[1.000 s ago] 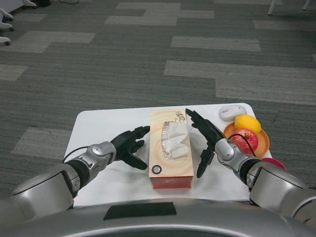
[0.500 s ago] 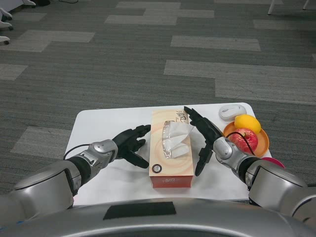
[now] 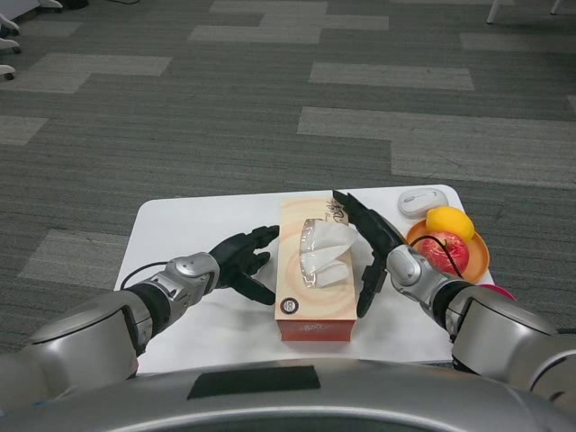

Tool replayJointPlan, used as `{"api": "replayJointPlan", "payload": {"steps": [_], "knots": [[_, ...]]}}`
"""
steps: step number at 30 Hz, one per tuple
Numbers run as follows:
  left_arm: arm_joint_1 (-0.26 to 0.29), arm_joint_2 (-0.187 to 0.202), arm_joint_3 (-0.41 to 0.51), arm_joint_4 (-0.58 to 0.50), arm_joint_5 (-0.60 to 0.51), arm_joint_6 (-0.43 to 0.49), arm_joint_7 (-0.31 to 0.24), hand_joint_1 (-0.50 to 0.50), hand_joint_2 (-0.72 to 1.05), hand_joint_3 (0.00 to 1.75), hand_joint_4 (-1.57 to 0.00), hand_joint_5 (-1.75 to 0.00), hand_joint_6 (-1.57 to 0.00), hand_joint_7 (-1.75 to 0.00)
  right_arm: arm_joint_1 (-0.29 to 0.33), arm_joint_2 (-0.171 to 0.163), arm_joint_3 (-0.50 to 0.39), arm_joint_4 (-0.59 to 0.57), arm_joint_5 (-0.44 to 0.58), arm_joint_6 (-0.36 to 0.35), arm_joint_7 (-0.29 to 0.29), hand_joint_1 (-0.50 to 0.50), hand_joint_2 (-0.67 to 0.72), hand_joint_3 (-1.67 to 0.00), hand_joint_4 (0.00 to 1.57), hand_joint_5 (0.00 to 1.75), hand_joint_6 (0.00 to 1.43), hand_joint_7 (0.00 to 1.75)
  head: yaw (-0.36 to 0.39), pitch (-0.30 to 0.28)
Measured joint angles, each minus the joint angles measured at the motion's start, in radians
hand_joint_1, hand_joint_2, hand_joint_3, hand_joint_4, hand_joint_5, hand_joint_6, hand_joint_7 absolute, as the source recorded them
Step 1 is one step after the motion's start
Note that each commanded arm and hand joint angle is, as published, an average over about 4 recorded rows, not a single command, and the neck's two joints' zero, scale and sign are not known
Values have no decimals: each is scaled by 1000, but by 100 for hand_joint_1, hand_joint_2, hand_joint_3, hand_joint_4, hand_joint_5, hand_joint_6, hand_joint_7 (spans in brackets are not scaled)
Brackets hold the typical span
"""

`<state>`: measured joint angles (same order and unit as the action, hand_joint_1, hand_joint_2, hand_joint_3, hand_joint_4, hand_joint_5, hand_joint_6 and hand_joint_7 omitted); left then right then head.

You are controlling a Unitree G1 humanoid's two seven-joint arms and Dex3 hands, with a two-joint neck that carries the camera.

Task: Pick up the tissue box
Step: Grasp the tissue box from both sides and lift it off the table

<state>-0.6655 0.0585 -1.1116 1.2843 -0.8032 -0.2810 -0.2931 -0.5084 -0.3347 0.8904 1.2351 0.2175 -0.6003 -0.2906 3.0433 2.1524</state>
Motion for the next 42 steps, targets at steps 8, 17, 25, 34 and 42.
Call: {"api": "replayJointPlan", "payload": {"steps": [8, 17, 25, 34, 42], "knots": [[0, 0, -1, -9, -36, 1, 0, 50, 96, 9, -7, 0, 0, 0, 0, -1, 0, -13, 3, 4, -14, -50, 60, -8, 0, 58, 0, 14, 0, -2], [0, 1, -1, -29, -56, 1, 0, 50, 96, 9, -11, 0, 0, 0, 0, -3, -4, -27, 6, 5, -23, -49, 60, -8, 0, 58, 0, 14, 3, -4], [0, 2, -1, -37, -80, 2, 0, 50, 96, 9, -11, 0, 0, 0, 0, -7, -6, -40, 16, 5, -31, -49, 60, -8, 0, 58, 0, 14, 6, -4], [0, 7, 1, -57, -106, 3, -1, 50, 96, 9, -11, 0, 0, 0, 0, -13, -12, -55, 19, 7, -33, -50, 60, -8, 0, 58, 0, 14, 8, -5], [0, 15, 10, -79, -111, 4, -1, 50, 96, 9, -11, 0, 0, 0, 1, -20, -26, -67, 19, 7, -33, -50, 60, -8, 0, 48, 0, 14, 9, -4]]}}
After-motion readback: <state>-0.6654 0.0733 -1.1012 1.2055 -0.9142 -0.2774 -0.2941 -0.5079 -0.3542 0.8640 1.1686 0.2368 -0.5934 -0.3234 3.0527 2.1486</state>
